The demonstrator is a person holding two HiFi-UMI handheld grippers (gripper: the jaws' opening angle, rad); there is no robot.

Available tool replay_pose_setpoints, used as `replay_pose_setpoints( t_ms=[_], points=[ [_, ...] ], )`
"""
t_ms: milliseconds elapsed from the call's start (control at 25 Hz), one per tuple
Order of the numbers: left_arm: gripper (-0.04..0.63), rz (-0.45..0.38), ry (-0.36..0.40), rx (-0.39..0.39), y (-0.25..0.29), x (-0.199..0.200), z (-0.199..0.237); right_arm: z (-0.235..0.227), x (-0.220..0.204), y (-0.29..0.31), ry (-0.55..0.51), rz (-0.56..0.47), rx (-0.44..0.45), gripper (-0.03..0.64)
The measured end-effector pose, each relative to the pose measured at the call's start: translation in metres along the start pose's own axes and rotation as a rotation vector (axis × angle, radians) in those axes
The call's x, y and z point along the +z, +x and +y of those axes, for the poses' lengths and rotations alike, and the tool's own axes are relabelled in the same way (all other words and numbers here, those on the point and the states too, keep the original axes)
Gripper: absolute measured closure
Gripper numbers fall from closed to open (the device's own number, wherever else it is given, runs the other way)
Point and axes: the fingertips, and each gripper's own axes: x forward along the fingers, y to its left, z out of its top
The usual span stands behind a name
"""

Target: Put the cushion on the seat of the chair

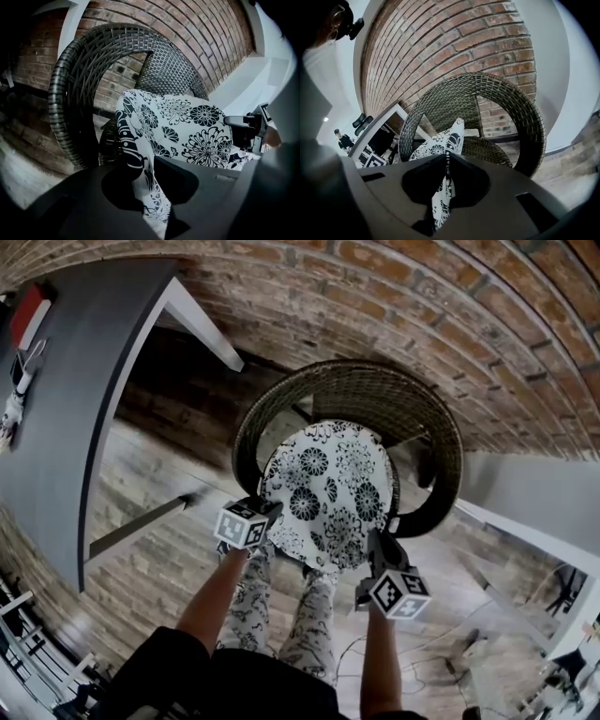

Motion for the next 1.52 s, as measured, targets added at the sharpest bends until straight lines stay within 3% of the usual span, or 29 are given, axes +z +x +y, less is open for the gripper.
replay_pose_setpoints(
  t_ms=[480, 1520],
  points=[
    [0.512, 0.044, 0.038, 0.008, 0.008, -0.014, 0.012, -0.006, -0.014, 0.008, 0.025, 0.019, -0.007, 0.594],
    [0.416, 0.002, -0.024, -0.007, 0.019, -0.023, 0.023, -0.027, -0.019, 0.016, 0.08, -0.012, -0.044, 0.594]
  ],
)
